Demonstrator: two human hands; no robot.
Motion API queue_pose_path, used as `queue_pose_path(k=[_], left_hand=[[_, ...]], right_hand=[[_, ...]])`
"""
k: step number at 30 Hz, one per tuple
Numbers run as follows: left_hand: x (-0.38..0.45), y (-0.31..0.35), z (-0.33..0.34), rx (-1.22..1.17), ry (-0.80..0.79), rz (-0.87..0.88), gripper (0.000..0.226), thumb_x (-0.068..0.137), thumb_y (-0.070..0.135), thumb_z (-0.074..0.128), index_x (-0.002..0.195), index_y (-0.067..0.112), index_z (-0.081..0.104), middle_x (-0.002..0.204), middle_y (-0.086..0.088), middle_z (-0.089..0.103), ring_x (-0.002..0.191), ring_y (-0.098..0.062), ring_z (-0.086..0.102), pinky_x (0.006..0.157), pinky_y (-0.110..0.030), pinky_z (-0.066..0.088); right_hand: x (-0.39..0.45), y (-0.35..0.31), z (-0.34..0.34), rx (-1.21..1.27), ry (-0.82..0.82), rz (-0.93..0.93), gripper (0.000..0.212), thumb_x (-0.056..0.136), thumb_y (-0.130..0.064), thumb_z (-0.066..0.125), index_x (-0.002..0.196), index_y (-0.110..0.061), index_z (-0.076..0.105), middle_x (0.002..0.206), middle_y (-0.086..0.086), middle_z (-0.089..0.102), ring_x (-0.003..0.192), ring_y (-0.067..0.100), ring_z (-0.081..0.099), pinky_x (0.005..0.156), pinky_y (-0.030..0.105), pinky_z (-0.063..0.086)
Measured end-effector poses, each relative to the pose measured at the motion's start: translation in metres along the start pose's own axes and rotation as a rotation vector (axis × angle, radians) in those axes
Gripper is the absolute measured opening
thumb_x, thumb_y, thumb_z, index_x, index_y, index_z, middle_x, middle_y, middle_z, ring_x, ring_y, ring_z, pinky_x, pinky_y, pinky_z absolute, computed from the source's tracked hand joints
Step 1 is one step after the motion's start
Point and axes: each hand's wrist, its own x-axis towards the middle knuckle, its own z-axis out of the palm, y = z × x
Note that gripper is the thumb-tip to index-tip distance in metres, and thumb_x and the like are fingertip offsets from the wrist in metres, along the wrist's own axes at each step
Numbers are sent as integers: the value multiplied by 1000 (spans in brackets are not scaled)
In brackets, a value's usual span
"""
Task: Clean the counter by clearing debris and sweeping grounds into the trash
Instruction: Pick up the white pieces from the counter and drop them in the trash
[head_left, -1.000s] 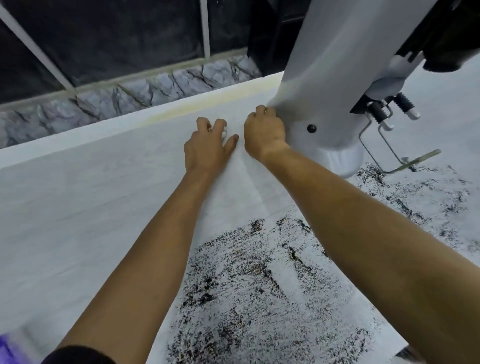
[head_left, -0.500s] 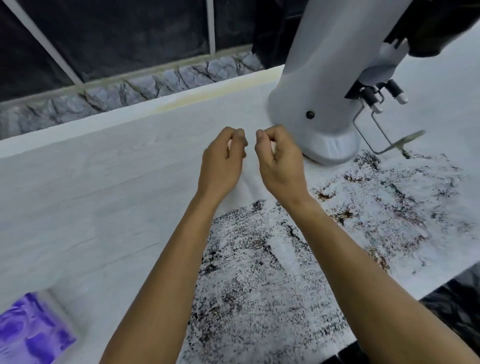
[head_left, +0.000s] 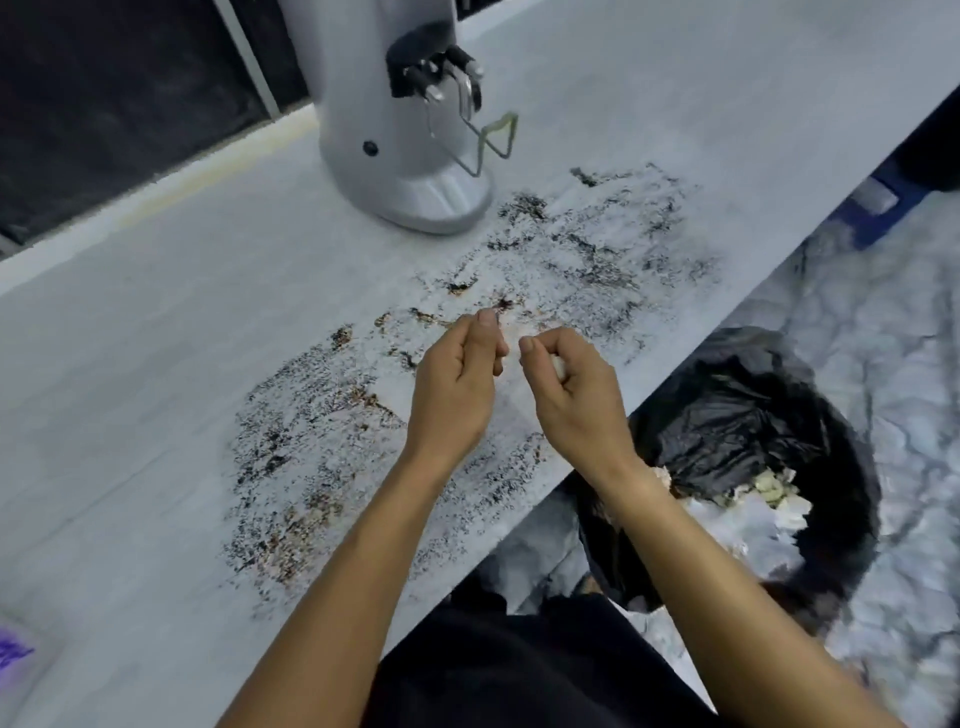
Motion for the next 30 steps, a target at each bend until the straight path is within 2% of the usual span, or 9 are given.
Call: queue_pose_path(k=[4, 7, 13, 15, 18, 22, 24, 27, 30], left_hand=[[-30, 6, 69, 27, -68, 17, 42, 104, 47, 35, 81, 19, 56, 67, -11, 55, 49, -12, 42, 48, -29, 36], [-55, 3, 121, 74, -119, -8, 37, 103, 48, 37, 85, 20, 54, 67, -11, 53, 52, -20, 44, 51, -36, 37], [-99, -47, 213, 221, -211, -163, 26, 103, 43, 41, 94, 25, 56, 67, 12, 55, 58, 1, 52, 52, -15, 34], [-105, -67, 234, 248, -212, -237, 26, 102, 46, 40, 98, 27, 57, 77, 11, 63, 69, 2, 58, 62, -21, 46], [-109, -86, 257, 297, -251, -323, 33, 99, 52, 35, 113, 30, 56, 104, 11, 65, 97, -7, 60, 88, -39, 51], [-114, -82, 270, 359, -149, -311, 45, 99, 49, 35, 133, 24, 50, 132, 3, 57, 125, -14, 49, 106, -39, 41], [-118, -75, 263, 331, -104, -316, 37, 101, 45, 38, 130, 28, 52, 127, 7, 59, 119, -11, 52, 101, -37, 44], [-127, -62, 240, 312, -61, -309, 30, 101, 47, 40, 122, 35, 56, 114, 13, 63, 104, -4, 58, 91, -34, 50], [-143, -45, 209, 297, 5, -266, 25, 101, 46, 43, 116, 38, 61, 109, 21, 65, 102, 4, 58, 87, -26, 50]], right_hand=[[-34, 34, -56, 2, 100, 88, 28, 101, -30, 53, 84, -9, 59, 68, 12, 55, 59, 18, 45, 52, 20, 35], [-56, 70, -96, -3, 123, 189, 26, 101, -34, 52, 84, -17, 60, 70, 3, 57, 59, 10, 47, 54, 19, 37], [-93, 165, -159, -45, 45, 525, 18, 98, -38, 52, 91, -23, 58, 86, -4, 64, 78, 12, 59, 66, 28, 45], [-98, 191, -169, -135, -43, 554, 14, 97, -35, 54, 99, -22, 58, 97, -5, 63, 87, 12, 59, 66, 23, 42], [-96, 212, -175, -203, -215, 516, 32, 96, -35, 55, 124, -18, 53, 114, -5, 55, 98, 8, 54, 72, 16, 41], [-78, 228, -191, -327, -406, 521, 64, 91, -27, 56, 150, -17, 32, 150, 7, 35, 135, 23, 41, 109, 39, 39], [-67, 228, -204, -405, -410, 510, 61, 91, -21, 53, 149, -15, 35, 148, 9, 41, 128, 25, 48, 106, 40, 42], [-56, 212, -221, -379, -386, 470, 51, 95, -24, 51, 144, -17, 43, 128, 6, 59, 94, 17, 62, 86, 35, 52], [-53, 186, -223, -336, -391, 354, 42, 98, -28, 53, 139, -20, 51, 125, -1, 61, 98, 11, 57, 88, 31, 47]])
